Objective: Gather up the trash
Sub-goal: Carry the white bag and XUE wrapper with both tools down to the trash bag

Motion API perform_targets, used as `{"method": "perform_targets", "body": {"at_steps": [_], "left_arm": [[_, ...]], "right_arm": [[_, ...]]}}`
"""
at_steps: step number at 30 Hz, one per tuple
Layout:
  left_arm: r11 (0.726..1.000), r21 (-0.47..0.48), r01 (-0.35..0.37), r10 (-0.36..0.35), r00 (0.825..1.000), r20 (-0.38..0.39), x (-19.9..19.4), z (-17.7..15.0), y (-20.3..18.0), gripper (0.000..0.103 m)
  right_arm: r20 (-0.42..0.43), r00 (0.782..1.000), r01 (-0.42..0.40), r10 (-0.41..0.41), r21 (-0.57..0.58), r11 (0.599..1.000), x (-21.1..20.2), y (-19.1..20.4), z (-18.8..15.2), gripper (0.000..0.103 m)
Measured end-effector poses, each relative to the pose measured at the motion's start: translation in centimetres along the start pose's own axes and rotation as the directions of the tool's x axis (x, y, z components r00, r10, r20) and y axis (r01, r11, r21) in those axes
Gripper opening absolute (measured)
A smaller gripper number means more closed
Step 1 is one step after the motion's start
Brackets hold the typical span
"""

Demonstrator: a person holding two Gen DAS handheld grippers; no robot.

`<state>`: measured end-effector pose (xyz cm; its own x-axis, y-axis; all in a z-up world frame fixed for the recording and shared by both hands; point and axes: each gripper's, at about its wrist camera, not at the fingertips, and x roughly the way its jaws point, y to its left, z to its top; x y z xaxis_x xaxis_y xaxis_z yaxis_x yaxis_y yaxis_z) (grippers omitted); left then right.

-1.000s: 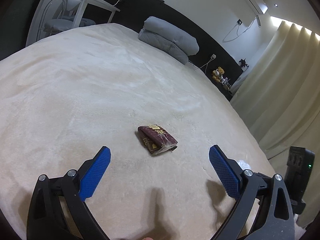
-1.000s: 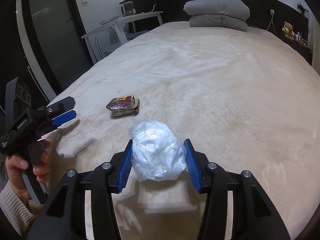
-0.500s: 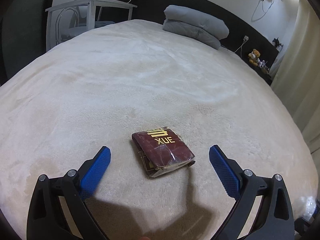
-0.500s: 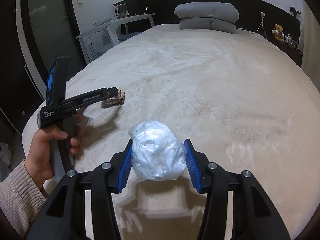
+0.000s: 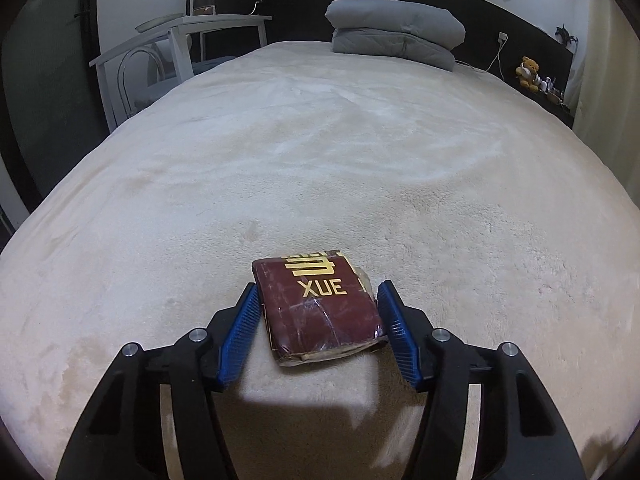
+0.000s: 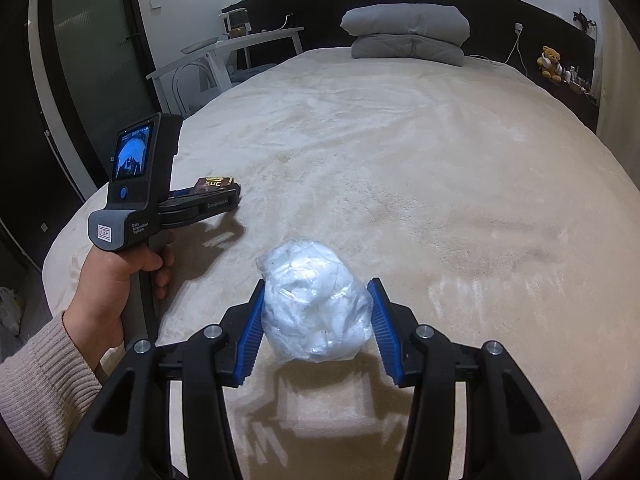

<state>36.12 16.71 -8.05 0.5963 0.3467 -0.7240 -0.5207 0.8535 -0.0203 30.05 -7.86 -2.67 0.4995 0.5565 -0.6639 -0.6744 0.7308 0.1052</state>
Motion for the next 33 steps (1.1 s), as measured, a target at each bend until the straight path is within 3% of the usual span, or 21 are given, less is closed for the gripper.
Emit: {"method": "perform_targets", "body": {"at_steps": [13,16,24,33], "left_arm": [[0.99,-0.058,0.125,-0.121,0.991,0.062,-4.7,-0.8,1.4,0.058],[0.977,-0.059,0.206,-0.198,0.973,0.119,-6.9,-1.4,1.5,0.058],[0.948,0.028,0.316,-0.312,0.915,0.256,-13.8,-3.3,0.9,0.058],[0.923,0.081,0.377,-0.384,0.876,0.292,-18.8,-7.6,0.4,0.058]], "right_arm": [[0.08,0.997,0.019,-0.022,0.046,0.999,-1.5,-1.3,0.7,0.05],[0.091,0.995,0.033,-0.039,0.059,0.998,-1.9,-1.7,0.4,0.05],[0.191,0.979,0.054,-0.071,0.094,0.994,-4.7,-2.4,-0.5,0.05],[0.194,0.976,0.082,-0.099,0.093,0.992,-6.9,-1.3,-3.9,0.05]]}}
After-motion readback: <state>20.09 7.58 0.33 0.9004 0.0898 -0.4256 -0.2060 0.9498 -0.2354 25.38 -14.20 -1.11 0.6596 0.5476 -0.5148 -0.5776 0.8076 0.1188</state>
